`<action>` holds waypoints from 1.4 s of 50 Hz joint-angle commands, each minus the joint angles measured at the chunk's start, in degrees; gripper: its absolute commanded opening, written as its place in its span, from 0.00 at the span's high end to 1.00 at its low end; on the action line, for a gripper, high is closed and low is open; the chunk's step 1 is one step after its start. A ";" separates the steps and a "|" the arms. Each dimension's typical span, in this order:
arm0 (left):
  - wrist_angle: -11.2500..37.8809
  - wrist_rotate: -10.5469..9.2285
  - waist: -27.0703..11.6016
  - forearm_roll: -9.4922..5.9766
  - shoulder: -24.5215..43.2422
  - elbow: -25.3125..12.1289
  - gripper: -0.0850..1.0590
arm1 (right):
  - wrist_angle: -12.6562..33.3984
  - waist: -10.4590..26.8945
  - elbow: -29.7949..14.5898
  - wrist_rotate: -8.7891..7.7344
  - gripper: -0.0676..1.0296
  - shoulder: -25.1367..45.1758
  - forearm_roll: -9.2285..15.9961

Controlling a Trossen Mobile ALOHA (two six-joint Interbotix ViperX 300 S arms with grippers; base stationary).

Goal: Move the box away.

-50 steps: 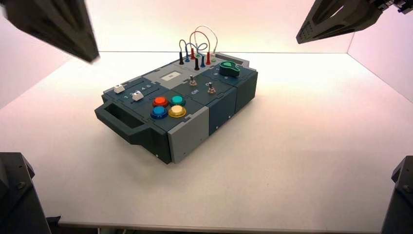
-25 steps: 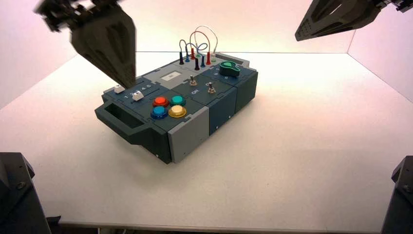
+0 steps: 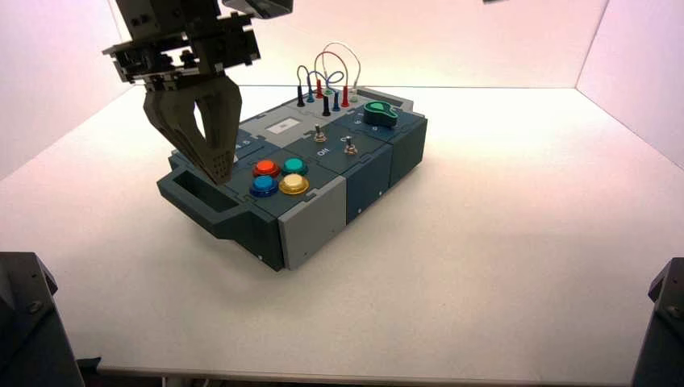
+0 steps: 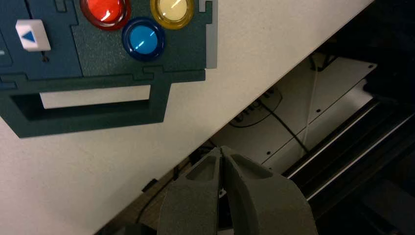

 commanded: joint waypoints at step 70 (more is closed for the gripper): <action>-6.59 8.96 -3.96 3.87 16.96 -5.19 0.95 | -2.55 -5.36 -4.48 0.09 0.96 1.05 -0.26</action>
